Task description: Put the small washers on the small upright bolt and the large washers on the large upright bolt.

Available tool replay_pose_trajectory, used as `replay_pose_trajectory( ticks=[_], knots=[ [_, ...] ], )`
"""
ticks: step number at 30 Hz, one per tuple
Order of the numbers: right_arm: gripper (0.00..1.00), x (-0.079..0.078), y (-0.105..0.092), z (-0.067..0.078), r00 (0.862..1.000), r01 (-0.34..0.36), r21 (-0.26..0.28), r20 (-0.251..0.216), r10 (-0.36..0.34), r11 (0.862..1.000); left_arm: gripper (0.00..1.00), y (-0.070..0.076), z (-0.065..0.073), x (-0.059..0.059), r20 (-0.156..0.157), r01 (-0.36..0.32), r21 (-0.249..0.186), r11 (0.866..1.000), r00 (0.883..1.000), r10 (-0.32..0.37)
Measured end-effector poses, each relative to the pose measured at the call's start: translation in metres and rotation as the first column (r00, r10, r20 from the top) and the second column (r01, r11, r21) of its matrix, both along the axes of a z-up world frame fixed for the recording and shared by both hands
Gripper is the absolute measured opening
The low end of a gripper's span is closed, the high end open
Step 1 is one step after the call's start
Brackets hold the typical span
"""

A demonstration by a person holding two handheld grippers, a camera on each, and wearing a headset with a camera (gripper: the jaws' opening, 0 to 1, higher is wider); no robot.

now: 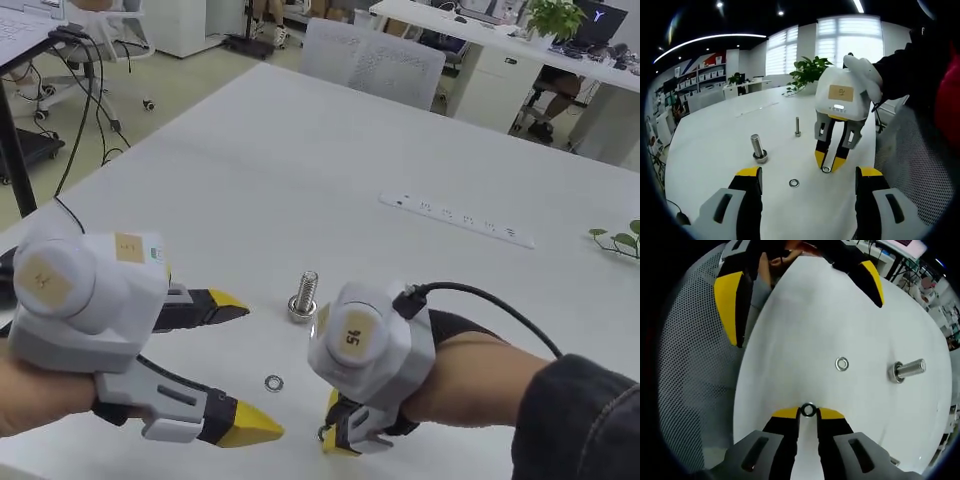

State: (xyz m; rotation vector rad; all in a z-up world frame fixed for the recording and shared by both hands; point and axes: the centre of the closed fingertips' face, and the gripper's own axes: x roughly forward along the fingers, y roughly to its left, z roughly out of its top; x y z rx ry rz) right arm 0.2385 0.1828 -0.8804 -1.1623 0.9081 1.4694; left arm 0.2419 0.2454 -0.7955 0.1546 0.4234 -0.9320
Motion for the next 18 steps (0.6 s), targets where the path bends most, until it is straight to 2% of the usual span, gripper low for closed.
replay_pose_trajectory(
  ticks=[18],
  knots=[
    [0.14,0.0038,-0.0050,0.0018,0.999,0.031,0.003,-0.016,-0.031,1.000,0.76,-0.0005,-0.0016,-0.0008,-0.007,0.008,0.009,1.000,1.000,-0.007]
  ],
)
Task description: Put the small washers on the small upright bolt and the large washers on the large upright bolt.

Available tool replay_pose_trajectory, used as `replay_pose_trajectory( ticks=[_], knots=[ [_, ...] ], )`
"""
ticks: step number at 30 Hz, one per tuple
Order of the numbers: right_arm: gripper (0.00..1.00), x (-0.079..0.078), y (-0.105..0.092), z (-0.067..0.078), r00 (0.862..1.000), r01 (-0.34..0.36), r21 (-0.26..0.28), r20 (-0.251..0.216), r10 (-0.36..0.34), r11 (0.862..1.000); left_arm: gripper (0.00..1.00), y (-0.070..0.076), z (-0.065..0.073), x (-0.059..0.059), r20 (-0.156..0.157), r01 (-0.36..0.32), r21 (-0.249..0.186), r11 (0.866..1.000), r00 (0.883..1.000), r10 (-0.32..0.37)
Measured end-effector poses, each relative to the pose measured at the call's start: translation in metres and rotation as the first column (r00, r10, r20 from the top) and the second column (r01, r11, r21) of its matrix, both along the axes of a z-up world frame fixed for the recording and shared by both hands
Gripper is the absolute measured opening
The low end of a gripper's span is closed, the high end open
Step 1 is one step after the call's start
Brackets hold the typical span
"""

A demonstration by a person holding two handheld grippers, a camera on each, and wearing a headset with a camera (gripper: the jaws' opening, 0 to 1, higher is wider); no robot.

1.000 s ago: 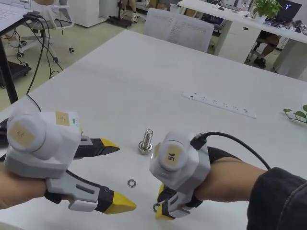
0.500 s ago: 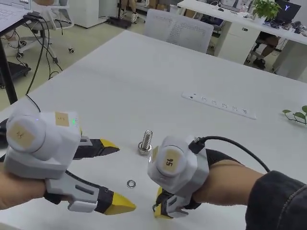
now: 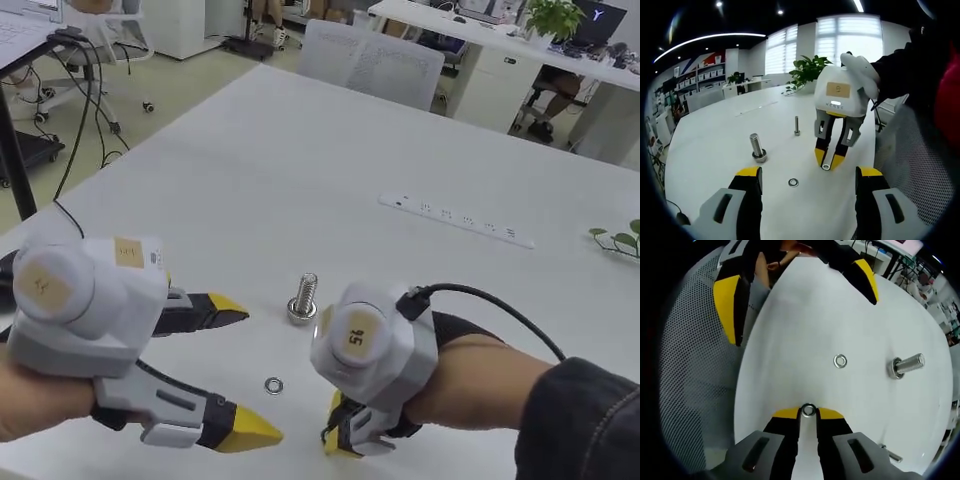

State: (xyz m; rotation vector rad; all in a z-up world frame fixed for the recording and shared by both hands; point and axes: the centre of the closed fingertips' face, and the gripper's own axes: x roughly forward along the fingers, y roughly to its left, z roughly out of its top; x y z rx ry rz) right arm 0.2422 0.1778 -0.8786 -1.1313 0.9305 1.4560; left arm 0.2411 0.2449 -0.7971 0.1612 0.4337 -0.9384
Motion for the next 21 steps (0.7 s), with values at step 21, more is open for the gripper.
replay_pose_trajectory(
  ticks=[21],
  knots=[
    [0.14,0.019,-0.035,0.010,0.995,0.098,-0.005,0.011,-0.098,0.995,0.76,-0.004,-0.002,0.000,-0.006,0.018,0.003,1.000,1.000,-0.018]
  ],
)
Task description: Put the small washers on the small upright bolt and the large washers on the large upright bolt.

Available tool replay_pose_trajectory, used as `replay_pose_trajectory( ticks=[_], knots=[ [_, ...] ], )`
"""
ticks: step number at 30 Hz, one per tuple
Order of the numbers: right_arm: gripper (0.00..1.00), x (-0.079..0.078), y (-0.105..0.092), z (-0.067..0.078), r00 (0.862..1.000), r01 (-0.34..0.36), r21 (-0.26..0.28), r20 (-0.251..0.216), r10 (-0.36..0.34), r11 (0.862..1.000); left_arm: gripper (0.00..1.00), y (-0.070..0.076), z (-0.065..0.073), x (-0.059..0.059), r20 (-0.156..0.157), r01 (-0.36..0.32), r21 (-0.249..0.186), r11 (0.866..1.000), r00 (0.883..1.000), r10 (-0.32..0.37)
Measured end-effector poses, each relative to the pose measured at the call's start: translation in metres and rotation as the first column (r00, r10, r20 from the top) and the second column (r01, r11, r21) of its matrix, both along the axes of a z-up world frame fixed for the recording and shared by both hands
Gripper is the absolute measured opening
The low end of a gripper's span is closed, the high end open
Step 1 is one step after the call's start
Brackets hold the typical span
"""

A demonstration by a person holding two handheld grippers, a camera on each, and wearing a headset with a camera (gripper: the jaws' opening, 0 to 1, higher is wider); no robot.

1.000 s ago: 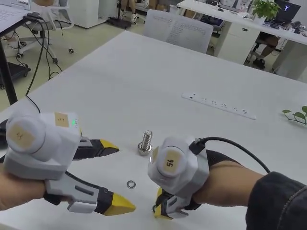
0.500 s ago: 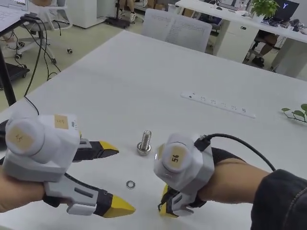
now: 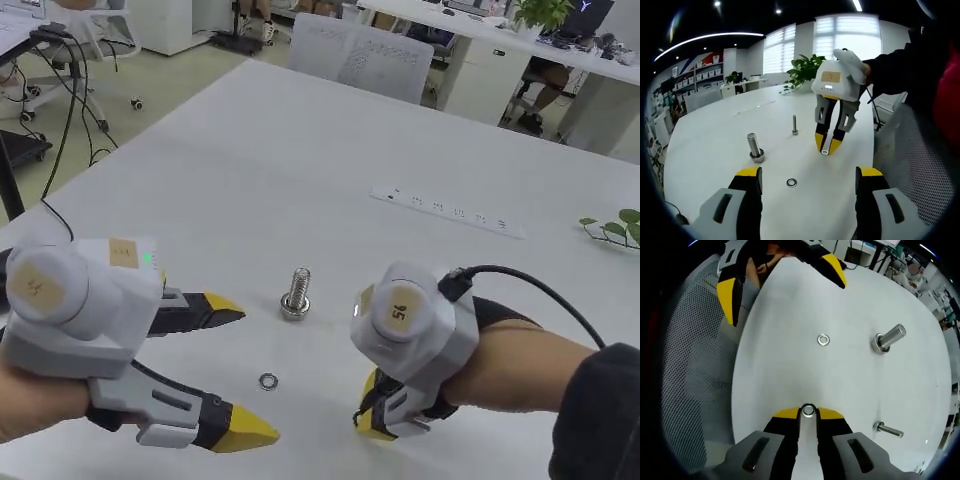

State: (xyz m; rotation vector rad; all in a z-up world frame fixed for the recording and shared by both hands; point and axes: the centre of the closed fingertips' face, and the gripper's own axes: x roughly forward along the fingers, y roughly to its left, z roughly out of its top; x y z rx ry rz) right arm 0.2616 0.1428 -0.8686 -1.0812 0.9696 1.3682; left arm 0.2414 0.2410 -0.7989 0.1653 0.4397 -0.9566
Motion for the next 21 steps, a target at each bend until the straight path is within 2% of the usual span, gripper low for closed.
replay_pose_trajectory(
  ticks=[21],
  knots=[
    [0.14,0.022,-0.040,0.014,0.993,0.116,0.015,0.011,-0.116,0.993,0.76,-0.006,-0.003,0.002,-0.009,0.037,0.022,0.999,0.999,-0.037]
  ],
)
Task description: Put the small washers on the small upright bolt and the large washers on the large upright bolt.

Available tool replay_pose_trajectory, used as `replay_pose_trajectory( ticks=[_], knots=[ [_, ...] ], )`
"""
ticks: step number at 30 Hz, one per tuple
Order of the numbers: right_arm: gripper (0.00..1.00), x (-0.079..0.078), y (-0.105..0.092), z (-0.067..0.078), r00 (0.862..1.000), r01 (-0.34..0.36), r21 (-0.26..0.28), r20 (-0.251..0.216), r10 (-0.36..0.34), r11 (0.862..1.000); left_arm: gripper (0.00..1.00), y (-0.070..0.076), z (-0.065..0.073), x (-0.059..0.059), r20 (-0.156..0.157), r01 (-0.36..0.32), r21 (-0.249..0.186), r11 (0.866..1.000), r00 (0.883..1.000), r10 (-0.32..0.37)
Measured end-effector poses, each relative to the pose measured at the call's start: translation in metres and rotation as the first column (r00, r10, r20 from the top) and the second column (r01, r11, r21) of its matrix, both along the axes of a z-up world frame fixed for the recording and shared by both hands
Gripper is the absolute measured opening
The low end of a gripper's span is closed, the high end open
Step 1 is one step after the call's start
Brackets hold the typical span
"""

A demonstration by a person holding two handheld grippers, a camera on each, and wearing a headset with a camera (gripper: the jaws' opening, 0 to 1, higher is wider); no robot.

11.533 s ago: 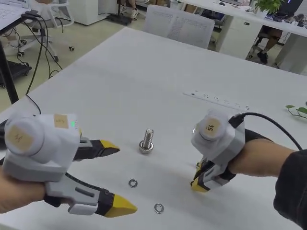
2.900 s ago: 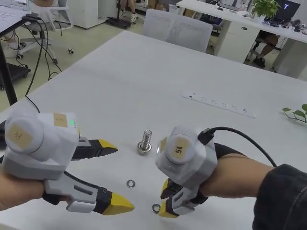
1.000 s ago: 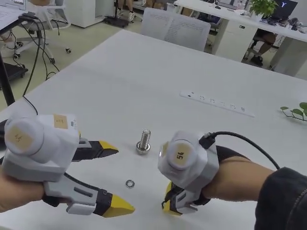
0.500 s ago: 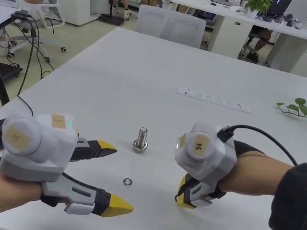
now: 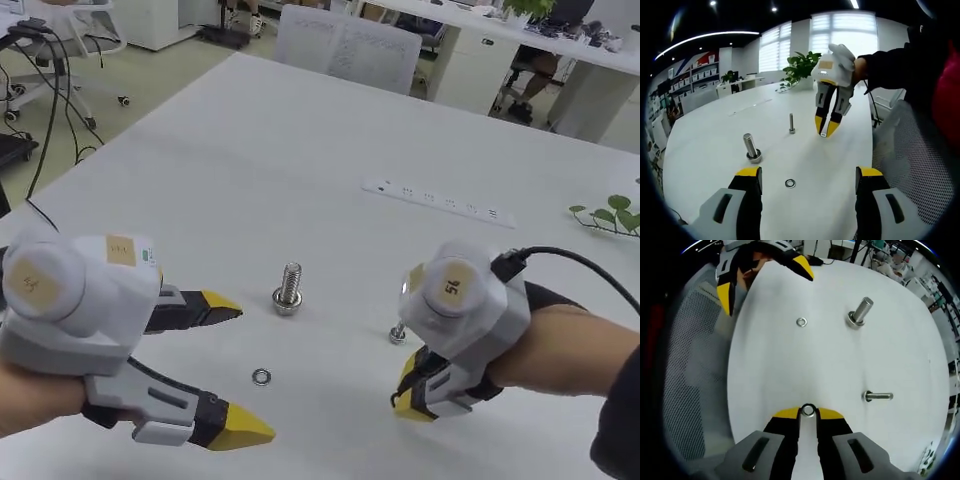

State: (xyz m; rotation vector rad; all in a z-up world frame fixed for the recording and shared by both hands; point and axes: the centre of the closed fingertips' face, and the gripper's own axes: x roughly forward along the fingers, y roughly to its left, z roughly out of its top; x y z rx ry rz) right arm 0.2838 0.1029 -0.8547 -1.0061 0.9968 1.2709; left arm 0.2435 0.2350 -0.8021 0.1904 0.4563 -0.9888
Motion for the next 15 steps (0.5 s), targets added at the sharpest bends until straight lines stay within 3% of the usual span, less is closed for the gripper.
replay_pose_trajectory(
  ticks=[15],
  knots=[
    [0.14,0.022,-0.025,0.017,0.997,0.063,0.002,0.033,-0.063,0.998,0.76,-0.003,0.004,0.005,-0.001,0.021,0.009,1.000,1.000,-0.021]
  ],
)
